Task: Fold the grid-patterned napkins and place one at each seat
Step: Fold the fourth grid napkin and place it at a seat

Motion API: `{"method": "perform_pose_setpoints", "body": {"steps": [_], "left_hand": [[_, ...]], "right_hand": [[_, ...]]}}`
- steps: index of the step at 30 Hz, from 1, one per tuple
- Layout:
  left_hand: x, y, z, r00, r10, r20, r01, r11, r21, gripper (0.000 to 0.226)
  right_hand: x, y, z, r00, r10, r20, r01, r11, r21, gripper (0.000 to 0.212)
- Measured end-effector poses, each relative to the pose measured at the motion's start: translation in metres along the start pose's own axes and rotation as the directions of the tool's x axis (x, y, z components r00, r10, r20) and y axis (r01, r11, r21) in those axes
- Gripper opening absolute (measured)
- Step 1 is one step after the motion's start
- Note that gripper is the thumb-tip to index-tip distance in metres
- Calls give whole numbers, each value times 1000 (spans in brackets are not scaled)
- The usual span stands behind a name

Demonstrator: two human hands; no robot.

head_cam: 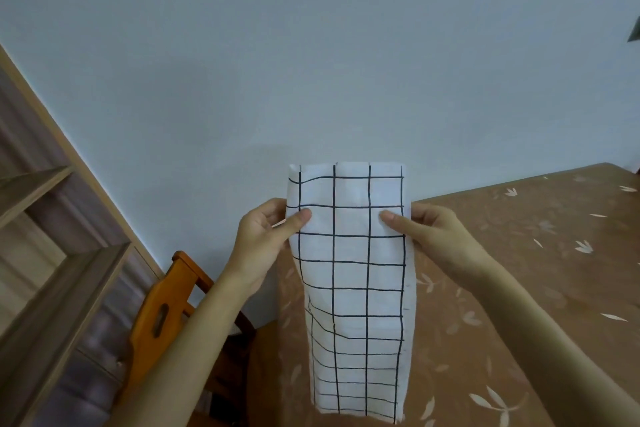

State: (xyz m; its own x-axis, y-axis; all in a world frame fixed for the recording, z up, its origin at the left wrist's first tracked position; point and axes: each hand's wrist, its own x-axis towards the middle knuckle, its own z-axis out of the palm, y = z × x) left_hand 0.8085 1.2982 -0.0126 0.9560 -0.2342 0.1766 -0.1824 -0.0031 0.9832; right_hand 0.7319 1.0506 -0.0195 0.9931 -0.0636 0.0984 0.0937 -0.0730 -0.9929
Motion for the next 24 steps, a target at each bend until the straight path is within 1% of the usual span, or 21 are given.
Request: {"method": "perform_pose_setpoints", "body": {"steps": [2, 4, 5, 6, 8, 9, 10, 13, 16, 20, 23, 24], "left_hand": [[-2, 2, -5, 999, 41, -30, -39, 998, 58, 23], [-3, 5, -11, 998, 55, -29, -52, 995, 84, 31], [-3, 6, -14, 999, 52, -15, -51, 993, 103, 35], [-3, 8, -16, 999, 46, 2, -45, 992, 120, 37], [-2, 10, -22, 998, 55, 17, -57, 986, 155, 29], [0, 9, -27, 997, 77, 13, -78, 981, 179, 23], [1, 10, -31, 995, 102, 2, -101, 975, 198, 19], [3, 11, -39, 986, 164, -15, -157, 962, 225, 15], [2, 12, -41, 984, 177, 12, -175, 955, 240, 16], [-1, 12, -43, 976, 196, 96, -215, 942, 258, 24], [0, 14, -46, 968, 239, 83, -252, 942, 224, 20], [1, 15, -46, 966, 244, 83, -257, 942, 215, 20]], "right_hand": [[2, 4, 4, 1000, -10, 1, 10, 999, -41, 17], [6, 5, 6, 998, -56, -41, 51, 992, -111, 16], [9, 6, 8, 995, -76, -59, 68, 988, -136, 22], [11, 6, 9, 993, -99, -69, 87, 984, -152, 35], [14, 4, 12, 988, -145, -61, 133, 977, -167, 66], [14, 4, 12, 986, -155, -62, 142, 975, -172, 74], [15, 2, 13, 986, -156, -66, 141, 973, -183, 77], [15, -3, 14, 984, -148, -98, 123, 967, -222, 64], [15, -3, 16, 984, -153, -93, 128, 965, -230, 65], [17, -3, 20, 977, -194, -91, 172, 962, -211, 65], [19, -3, 20, 974, -218, -66, 203, 962, -183, 58], [20, -4, 19, 975, -217, -53, 205, 963, -177, 51]]}}
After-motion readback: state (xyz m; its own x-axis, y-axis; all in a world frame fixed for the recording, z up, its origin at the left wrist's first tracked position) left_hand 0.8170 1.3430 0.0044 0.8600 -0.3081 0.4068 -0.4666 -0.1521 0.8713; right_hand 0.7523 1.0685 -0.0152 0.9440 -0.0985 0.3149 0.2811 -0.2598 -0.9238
